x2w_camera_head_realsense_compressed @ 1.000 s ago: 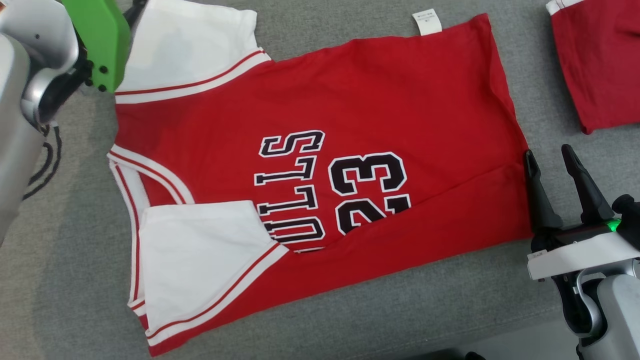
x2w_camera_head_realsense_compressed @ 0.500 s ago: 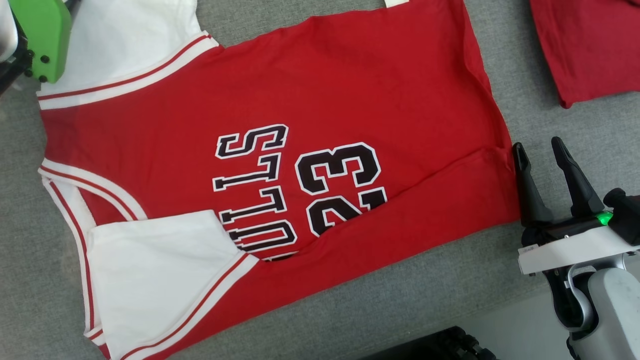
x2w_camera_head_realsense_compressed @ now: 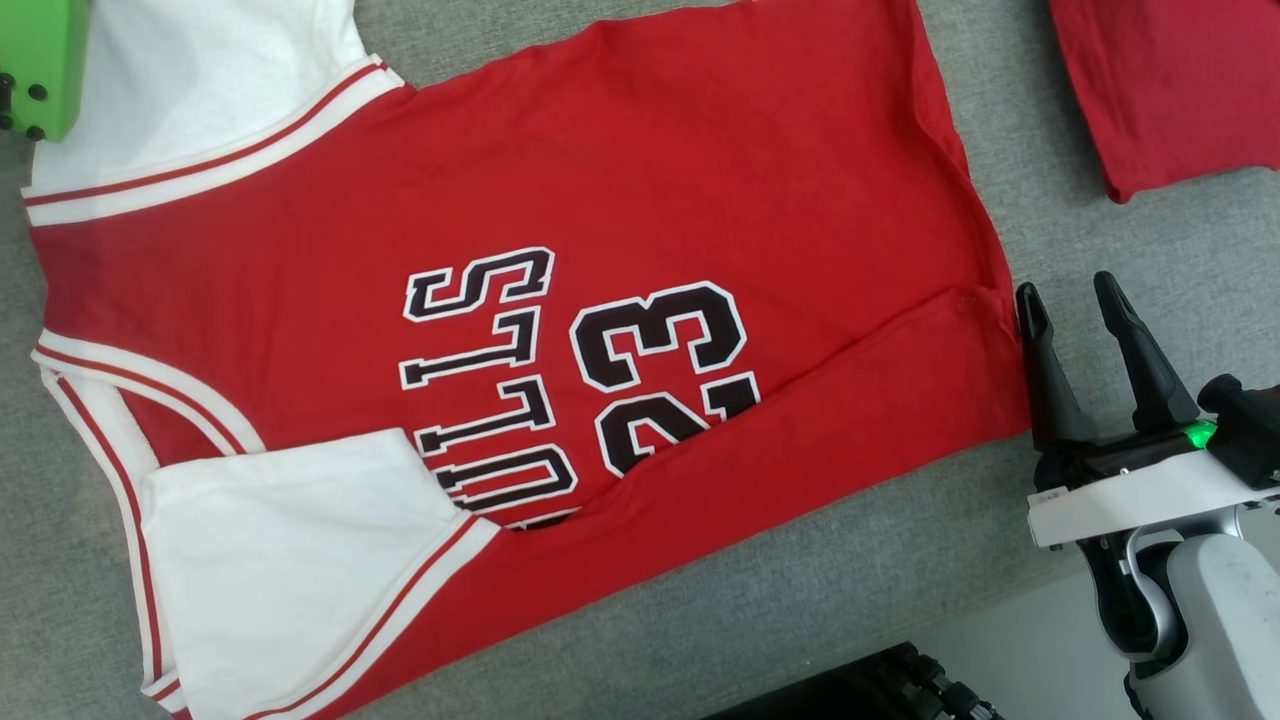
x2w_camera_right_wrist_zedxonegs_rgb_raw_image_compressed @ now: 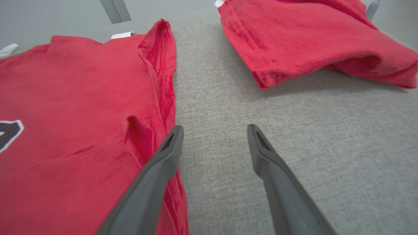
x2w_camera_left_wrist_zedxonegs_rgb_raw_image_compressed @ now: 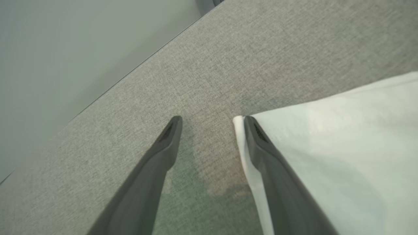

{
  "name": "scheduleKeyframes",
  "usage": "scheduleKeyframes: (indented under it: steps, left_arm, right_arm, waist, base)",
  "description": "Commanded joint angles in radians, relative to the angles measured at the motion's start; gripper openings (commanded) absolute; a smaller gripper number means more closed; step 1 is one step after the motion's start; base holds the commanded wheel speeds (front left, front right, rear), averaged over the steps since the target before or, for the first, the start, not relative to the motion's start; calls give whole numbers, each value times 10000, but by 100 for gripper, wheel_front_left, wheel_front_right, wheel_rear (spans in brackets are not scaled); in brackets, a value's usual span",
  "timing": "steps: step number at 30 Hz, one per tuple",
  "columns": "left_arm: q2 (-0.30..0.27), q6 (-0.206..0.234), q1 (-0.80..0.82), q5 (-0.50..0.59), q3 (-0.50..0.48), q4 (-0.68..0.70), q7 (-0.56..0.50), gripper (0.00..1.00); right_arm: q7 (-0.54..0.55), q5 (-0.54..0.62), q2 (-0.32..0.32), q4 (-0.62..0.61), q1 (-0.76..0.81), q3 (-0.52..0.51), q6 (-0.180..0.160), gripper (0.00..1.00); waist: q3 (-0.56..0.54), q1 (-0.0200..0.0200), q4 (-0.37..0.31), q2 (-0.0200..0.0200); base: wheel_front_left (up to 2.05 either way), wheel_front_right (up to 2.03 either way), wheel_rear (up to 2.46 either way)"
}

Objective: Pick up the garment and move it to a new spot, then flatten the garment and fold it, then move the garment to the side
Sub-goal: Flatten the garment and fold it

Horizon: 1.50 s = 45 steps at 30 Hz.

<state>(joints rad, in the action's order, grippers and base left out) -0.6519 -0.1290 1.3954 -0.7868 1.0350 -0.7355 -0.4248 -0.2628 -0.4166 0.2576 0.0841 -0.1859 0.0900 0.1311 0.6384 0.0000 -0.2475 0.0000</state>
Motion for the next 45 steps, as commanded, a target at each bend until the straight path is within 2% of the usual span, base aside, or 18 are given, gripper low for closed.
scheduleKeyframes:
  steps: [1,2,6,13,18,21,25,31,35,45]
  left_arm:
    - [-68,-20,-155,-166,317,8,-188,10]
    - [-98,-24,-178,-286,459,84,-273,0]
    - [-364,-22,-17,-635,946,355,-303,0]
    - [-208,-18,383,-931,1603,1168,886,0]
    - [-136,-9,376,-1022,1979,1579,1856,0]
    - [-89,-7,210,-1163,2141,1768,2274,0]
    - [-80,-7,92,-1162,2291,2107,2572,0]
    - [111,-7,203,-969,2407,2631,2876,0]
    - [190,-7,171,-891,2436,2922,2980,0]
    - [86,-7,66,-615,2459,3384,3152,0]
  right_arm:
    - [-24,79,-17,12,-109,-47,-7,100]
    - [-24,86,-8,15,-117,-61,-7,100]
    - [-24,120,46,-29,-145,-207,-7,100]
    - [-24,234,384,-275,-424,-239,-7,100]
    - [42,-303,506,649,-1182,-18,-7,100]
    - [777,-822,651,1303,-2159,347,-7,100]
    - [2415,-1620,773,2041,-3567,866,-5,100]
    - [4451,-2796,1018,3161,-5118,1193,-4,100]
    - [5038,-3126,1254,3943,-5624,1270,-4,100]
    - [5128,-2692,1420,5668,-6543,1864,-4,100]
  waist:
    - [10,0,-27,0]
    - [6,0,-32,0]
    - [-73,0,31,0]
    - [-645,0,470,0]
    - [-1302,0,851,0]
    - [-1695,0,1085,0]
    - [-2008,0,1394,0]
    - [-1975,0,1917,0]
    - [-1865,0,2219,0]
    - [-1646,0,2584,0]
  base:
    - [0,0,0]
    - [0,0,0]
    - [0,0,0]
    - [0,0,0]
    - [0,0,0]
    - [0,0,0]
    - [0,0,0]
    - [0,0,0]
    - [0,0,0]
    - [0,0,0]
